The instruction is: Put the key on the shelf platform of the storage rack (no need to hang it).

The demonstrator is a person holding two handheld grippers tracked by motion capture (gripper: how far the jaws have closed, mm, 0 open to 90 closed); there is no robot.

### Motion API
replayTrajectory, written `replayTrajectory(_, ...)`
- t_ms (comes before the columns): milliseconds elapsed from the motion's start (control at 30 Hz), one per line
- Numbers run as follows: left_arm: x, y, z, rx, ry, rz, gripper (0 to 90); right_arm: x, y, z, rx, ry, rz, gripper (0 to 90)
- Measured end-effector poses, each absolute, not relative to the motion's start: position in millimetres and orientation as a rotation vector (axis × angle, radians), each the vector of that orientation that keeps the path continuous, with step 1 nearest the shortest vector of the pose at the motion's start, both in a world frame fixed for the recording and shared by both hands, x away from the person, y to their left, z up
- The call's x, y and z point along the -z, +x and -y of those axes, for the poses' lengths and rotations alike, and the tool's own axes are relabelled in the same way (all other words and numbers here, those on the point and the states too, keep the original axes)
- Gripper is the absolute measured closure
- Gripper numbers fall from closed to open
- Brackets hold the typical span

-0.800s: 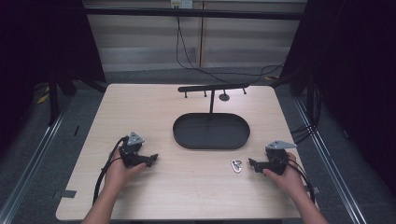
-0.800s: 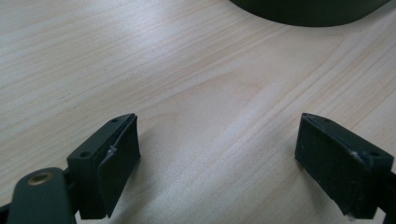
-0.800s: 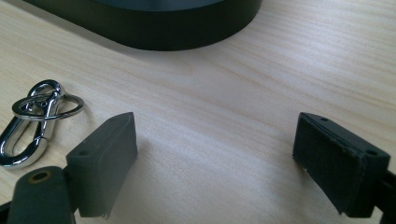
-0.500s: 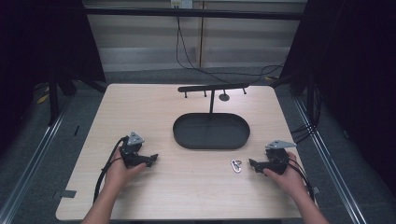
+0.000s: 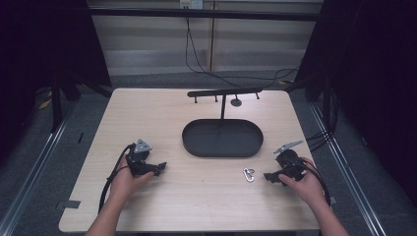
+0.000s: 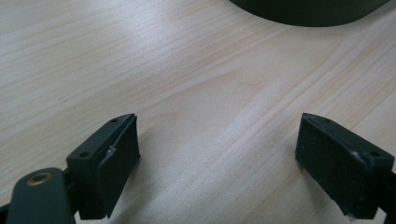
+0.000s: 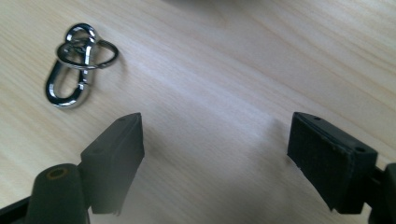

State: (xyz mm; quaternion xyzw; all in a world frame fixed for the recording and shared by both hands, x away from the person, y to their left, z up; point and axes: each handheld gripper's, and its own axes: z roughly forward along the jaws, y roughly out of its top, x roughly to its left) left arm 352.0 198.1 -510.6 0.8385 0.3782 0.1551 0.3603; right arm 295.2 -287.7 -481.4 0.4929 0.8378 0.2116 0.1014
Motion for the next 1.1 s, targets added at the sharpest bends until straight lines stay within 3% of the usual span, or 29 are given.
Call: replayTrajectory(1100,511,352,-198,-0.399,2.160,-0.976,13.2,469,298,235,-0.628,1.275,-2.711,36.2)
